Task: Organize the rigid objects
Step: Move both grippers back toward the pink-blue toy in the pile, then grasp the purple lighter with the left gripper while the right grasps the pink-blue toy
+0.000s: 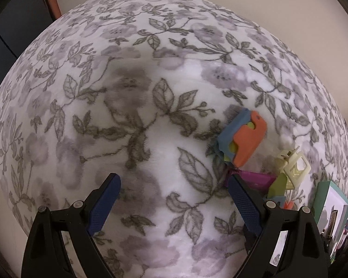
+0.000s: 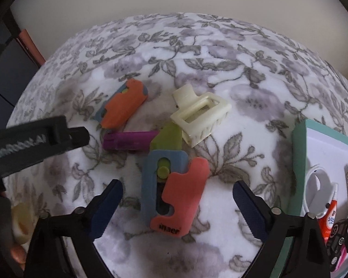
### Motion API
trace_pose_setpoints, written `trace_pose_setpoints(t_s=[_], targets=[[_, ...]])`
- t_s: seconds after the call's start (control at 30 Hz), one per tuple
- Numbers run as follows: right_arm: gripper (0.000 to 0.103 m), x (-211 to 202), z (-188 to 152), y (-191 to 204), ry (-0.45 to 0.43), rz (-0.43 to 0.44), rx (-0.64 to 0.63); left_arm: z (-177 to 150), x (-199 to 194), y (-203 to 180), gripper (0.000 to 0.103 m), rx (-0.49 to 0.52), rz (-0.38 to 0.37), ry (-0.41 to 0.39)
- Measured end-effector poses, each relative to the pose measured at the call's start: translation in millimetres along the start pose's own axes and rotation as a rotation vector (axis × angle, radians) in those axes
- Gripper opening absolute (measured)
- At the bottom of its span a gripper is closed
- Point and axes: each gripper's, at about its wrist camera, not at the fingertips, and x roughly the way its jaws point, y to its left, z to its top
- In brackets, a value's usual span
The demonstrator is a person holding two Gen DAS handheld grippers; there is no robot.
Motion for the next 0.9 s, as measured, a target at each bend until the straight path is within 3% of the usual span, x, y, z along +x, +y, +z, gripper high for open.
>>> trace_pose_setpoints(t_s=[0.13,0.3,0.9], targets=[[0.077,2.6,-0.5,1.1,-0.003,-0.047,-0.015,-0.9,0.9,1.8,0.094,-0.009,-0.008,0.007],[0.059,-3.2,2.2,-10.3,-0.004,-0.013,0.030,-0.8,1.1,0.1,0.094,-0.009,-0.018,0.008],[0.058,-26.2,14.0,-68.5,0.008,0.034,0.182,-7.8,19.9,-74.8,0.094,0.088,-0.079,0.068]])
